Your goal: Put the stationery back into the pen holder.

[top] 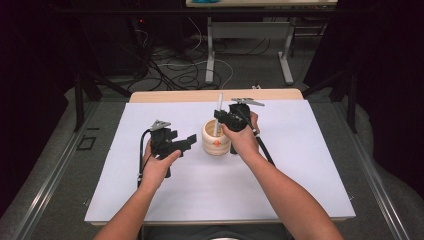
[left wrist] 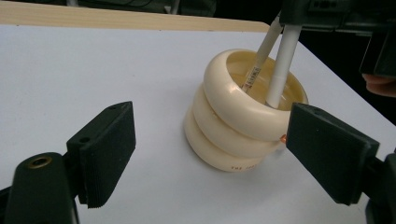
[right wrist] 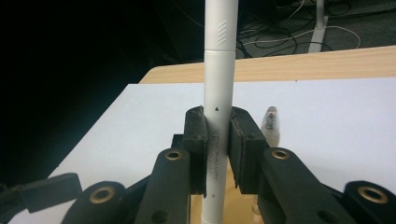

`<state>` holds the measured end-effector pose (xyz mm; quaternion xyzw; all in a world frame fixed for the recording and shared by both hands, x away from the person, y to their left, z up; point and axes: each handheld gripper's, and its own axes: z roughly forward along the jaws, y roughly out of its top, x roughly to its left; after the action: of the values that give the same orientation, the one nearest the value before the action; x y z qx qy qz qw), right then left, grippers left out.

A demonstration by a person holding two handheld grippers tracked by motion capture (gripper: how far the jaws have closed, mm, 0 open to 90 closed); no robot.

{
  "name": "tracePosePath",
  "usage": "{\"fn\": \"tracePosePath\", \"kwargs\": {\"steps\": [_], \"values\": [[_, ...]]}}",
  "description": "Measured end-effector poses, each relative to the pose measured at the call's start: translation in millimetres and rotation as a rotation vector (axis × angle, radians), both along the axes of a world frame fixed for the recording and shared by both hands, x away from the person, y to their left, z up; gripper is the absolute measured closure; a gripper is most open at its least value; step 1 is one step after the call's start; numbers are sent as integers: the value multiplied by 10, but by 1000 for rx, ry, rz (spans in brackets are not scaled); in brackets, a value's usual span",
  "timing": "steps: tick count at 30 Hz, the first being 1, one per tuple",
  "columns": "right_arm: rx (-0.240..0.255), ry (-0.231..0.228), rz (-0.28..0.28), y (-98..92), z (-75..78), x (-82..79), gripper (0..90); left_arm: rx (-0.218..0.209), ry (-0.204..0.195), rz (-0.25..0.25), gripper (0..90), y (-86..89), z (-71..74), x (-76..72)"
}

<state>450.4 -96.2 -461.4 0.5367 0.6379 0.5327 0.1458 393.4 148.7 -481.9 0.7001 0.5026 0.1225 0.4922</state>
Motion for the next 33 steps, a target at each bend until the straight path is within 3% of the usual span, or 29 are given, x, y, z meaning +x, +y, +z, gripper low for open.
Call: {"fn": "tracePosePath", "kwargs": {"steps": [13,16,25,28,33], "values": [[-17,53,-3,111,-111,58,786,-13,1,16,160,58,12,14],[-10,72,6,110,-127,72,692,-10,0,14,160,54,7,14],[-12,20,39,22,-13,2,610,7,1,11,160,35,-14,15],[-7,-16,62,-23,10,-19,558,10,1,16,161,48,-15,21],[-21,-42,97,-111,22,-47,483,-2,3,30,160,69,-16,28]]}}
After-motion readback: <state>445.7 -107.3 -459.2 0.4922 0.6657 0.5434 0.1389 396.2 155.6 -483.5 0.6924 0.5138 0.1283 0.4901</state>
